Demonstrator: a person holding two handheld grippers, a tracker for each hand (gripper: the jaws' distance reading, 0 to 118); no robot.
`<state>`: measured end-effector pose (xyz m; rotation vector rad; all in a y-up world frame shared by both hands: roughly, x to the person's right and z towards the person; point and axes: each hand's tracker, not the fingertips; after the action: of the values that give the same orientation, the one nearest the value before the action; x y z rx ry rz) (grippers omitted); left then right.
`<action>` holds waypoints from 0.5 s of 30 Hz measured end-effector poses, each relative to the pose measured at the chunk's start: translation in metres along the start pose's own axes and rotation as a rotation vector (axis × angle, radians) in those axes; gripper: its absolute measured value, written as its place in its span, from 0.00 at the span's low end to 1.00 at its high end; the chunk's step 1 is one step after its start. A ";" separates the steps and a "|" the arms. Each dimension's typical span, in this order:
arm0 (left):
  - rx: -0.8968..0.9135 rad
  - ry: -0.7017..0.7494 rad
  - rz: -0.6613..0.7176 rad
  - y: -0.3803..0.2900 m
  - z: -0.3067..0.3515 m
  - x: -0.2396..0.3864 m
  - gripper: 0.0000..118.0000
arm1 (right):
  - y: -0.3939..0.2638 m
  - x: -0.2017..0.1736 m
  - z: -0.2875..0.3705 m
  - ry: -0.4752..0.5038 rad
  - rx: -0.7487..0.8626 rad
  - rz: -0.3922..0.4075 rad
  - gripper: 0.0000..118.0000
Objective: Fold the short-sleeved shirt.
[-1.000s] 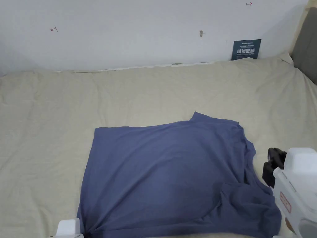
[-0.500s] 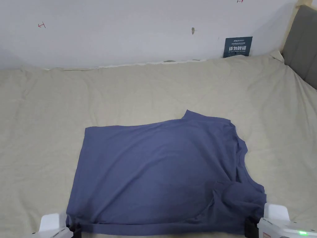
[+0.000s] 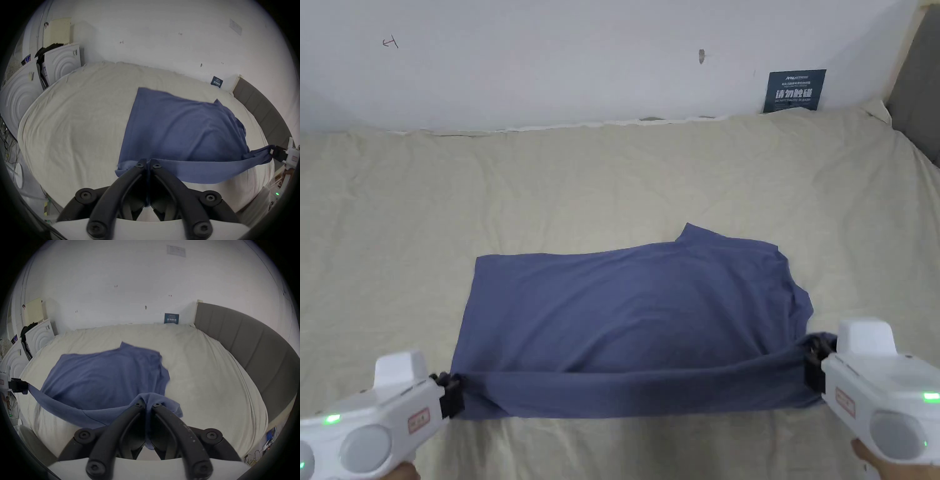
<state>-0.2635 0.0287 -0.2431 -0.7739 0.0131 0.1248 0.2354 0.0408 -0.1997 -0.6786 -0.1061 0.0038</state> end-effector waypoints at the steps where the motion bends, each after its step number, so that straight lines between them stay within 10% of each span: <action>1: -0.004 0.005 -0.009 0.010 -0.009 0.002 0.03 | 0.010 0.000 -0.009 -0.002 -0.002 0.001 0.06; 15: -0.273 0.074 -0.065 0.067 -0.175 0.022 0.03 | 0.043 0.005 -0.180 -0.070 -0.298 -0.113 0.06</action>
<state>-0.2437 -0.0435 -0.4161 -1.0507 0.0420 0.0359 0.2592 -0.0381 -0.3650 -0.9696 -0.2149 -0.0987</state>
